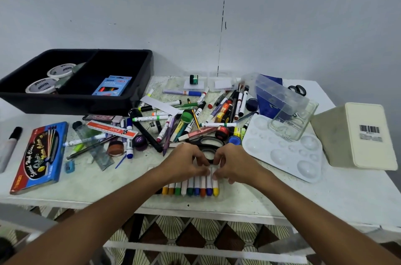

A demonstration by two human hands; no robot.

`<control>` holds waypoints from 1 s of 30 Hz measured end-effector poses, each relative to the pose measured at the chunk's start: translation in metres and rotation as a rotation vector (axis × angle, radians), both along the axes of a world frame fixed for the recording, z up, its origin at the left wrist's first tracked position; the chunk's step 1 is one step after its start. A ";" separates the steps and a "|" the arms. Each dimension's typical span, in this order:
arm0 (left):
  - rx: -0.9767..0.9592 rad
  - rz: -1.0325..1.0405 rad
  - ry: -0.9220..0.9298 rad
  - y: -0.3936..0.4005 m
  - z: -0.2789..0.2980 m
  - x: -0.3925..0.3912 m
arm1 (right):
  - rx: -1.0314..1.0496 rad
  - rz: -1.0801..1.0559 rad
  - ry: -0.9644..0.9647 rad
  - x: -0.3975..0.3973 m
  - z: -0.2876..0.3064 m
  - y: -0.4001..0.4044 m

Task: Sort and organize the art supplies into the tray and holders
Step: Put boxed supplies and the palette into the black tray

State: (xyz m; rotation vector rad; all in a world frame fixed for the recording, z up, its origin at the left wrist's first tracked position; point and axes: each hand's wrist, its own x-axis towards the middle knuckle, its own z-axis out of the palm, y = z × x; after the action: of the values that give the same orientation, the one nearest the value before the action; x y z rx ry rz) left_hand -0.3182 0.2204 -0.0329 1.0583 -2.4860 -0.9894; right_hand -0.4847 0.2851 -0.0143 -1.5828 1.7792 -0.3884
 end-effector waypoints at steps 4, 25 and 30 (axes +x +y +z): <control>0.004 -0.026 -0.028 -0.003 0.000 0.000 | 0.033 0.009 0.029 0.000 0.002 -0.004; -0.190 0.285 0.004 -0.014 0.025 0.103 | -0.120 0.330 0.124 0.054 0.025 -0.061; -0.307 0.515 -0.170 -0.015 0.027 0.216 | -0.155 0.423 0.073 0.104 0.016 -0.070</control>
State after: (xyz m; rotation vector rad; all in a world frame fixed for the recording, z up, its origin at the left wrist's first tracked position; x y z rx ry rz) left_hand -0.1025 0.2058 -0.0059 1.6047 -2.2014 -0.3672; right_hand -0.3805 0.2151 0.0015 -2.0488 1.4396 -0.2716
